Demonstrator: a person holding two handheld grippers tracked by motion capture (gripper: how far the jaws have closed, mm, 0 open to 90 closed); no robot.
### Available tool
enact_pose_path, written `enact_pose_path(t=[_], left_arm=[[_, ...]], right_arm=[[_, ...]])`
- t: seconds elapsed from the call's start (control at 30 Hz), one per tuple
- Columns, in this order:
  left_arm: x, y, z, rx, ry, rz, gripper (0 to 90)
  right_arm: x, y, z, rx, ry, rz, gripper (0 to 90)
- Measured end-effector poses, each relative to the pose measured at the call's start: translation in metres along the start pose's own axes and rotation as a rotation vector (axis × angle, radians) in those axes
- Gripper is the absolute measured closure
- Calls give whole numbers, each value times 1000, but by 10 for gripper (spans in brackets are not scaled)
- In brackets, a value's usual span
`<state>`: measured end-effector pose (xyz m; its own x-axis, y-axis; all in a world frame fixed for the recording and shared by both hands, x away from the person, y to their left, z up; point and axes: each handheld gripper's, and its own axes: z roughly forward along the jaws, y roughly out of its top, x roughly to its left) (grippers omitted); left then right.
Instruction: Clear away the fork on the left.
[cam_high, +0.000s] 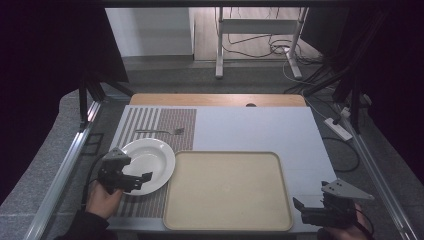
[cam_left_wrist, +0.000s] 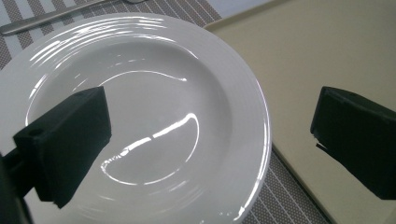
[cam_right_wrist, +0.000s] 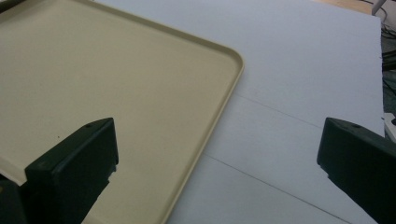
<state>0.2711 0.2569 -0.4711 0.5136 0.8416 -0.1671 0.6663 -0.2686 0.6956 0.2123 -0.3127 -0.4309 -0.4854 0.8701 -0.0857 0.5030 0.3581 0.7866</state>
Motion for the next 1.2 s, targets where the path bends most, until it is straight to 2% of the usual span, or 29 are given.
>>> enact_pose_path(t=[0.8, 1.0, 1.2], left_arm=[[32, 37, 39, 11, -4, -30, 0], [37, 47, 48, 19, 20, -23, 0], [46, 55, 58, 32, 26, -17, 0]], right_arm=[[0, 0, 1, 10, 1, -2, 0], [0, 0, 1, 9, 3, -1, 0], [0, 0, 1, 12, 5, -2, 0]])
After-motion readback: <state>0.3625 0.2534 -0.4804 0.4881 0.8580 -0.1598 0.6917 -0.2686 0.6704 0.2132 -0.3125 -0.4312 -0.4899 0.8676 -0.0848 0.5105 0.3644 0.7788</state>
